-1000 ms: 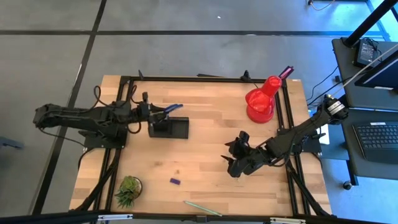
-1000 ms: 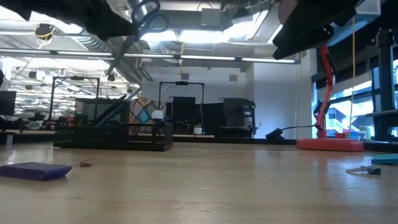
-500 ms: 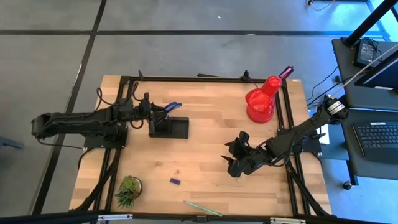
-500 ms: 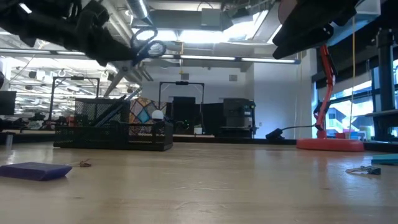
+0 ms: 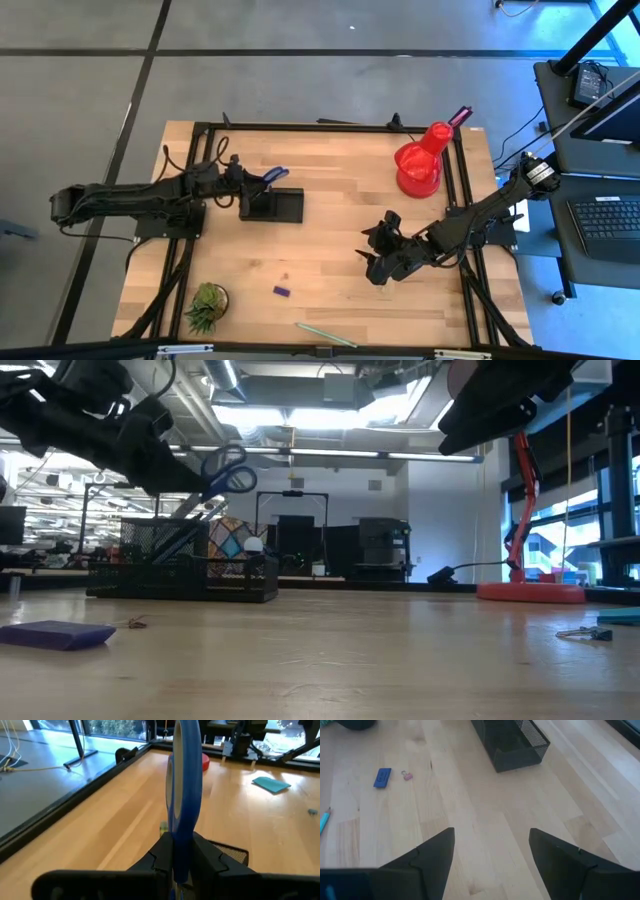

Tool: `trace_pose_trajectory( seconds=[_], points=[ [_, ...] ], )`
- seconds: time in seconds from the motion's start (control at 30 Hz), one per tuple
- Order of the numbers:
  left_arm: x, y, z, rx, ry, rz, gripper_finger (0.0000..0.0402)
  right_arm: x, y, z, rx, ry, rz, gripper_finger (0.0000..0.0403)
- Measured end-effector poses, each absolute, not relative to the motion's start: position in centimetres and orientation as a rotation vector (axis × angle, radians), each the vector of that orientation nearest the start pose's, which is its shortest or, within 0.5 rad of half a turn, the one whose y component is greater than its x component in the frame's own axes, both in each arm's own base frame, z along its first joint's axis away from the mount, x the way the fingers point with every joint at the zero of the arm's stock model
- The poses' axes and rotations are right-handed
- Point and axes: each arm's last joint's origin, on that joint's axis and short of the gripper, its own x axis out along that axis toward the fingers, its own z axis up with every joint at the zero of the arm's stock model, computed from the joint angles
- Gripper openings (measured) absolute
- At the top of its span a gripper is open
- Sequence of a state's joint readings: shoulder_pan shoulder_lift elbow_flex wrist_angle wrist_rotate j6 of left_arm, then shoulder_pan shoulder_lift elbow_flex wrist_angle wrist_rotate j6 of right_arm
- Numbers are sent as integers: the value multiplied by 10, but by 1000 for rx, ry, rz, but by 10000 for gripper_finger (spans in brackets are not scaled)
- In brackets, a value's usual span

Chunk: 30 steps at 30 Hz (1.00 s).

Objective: Pick and place office supplies into organizer
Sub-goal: Put the blue scissors into the black desk organizer

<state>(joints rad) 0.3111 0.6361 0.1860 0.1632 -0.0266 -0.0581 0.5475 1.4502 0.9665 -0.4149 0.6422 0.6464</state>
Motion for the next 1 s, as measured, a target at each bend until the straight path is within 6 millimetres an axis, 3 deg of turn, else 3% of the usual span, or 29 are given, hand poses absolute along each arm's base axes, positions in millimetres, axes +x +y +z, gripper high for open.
trace_pose_trajectory(
  seconds=[0.27, 0.43, 0.73, 1.0],
  points=[
    [137, 45, 168, -130, 313, 346, 39, 256, 136, 233, 118, 679, -305, 260],
    [137, 45, 169, -132, 306, 346, 40, 256, 136, 233, 119, 679, -305, 260],
    [137, 45, 169, -137, 305, 349, 79, 256, 136, 233, 119, 680, -303, 260],
    [139, 45, 175, -128, 287, 346, 81, 256, 136, 233, 120, 680, -303, 260]
  ],
)
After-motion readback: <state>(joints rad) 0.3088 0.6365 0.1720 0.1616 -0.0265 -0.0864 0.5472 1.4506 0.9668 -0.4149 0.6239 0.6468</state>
